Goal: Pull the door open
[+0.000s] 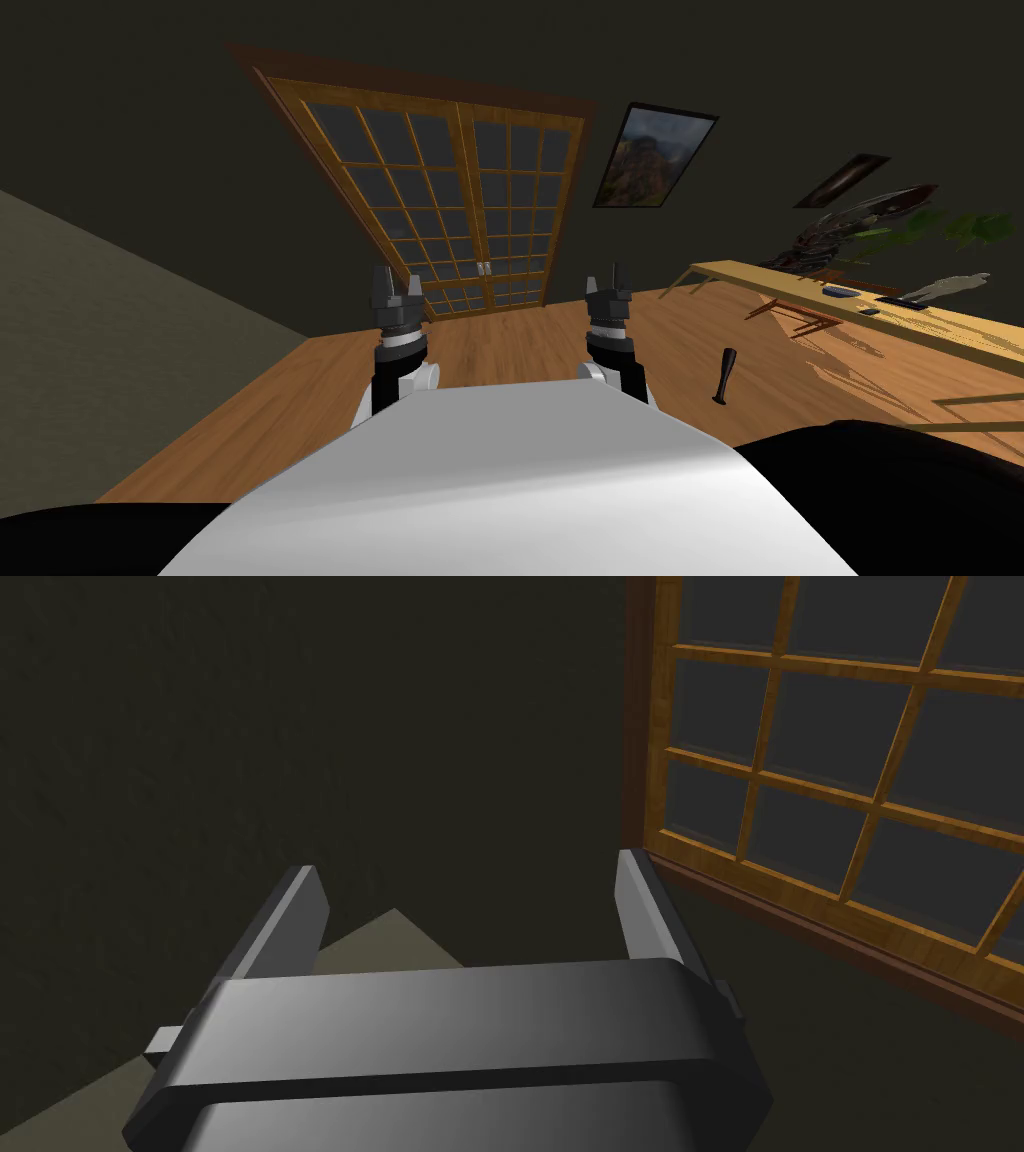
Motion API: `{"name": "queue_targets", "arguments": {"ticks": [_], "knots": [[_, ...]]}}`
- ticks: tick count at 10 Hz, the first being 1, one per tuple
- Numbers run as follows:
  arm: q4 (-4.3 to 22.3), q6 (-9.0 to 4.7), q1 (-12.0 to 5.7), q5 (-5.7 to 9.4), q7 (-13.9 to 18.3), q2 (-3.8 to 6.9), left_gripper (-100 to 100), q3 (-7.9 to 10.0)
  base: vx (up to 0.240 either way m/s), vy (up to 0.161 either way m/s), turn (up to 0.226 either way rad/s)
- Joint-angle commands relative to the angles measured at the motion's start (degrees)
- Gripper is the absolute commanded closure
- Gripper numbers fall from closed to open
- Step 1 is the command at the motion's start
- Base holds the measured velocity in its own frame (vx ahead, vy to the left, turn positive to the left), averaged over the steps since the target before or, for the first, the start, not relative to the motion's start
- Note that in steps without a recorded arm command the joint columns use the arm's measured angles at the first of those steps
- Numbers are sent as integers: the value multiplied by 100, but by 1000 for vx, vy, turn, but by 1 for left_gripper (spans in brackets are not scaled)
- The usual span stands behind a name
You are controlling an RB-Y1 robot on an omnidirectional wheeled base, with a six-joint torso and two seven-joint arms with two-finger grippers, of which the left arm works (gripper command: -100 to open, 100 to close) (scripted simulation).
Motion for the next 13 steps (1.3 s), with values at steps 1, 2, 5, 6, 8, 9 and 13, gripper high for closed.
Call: {"name": "queue_targets", "arguments": {"ticks": [1, 2, 5, 6, 8, 9, 13], "knots": [[146, -27, -38, -34, -122, 45, -100, 18, 120, -19, 29], [250, -47, -66, -58, -210, 72, -100, 31, 186, -25, 44], [551, -104, -145, -128, -463, 147, -100, 68, 180, -23, 32], [628, -118, -165, -146, -529, 164, -100, 78, 121, -5, 21], [954, -180, -251, -221, -803, 233, -100, 119, 141, -12, 48], [1051, -199, -276, -244, -886, 251, -100, 131, 134, -36, 36], [1444, -274, -380, -336, -1217, 321, -100, 180, 106, -29, 29]]}}
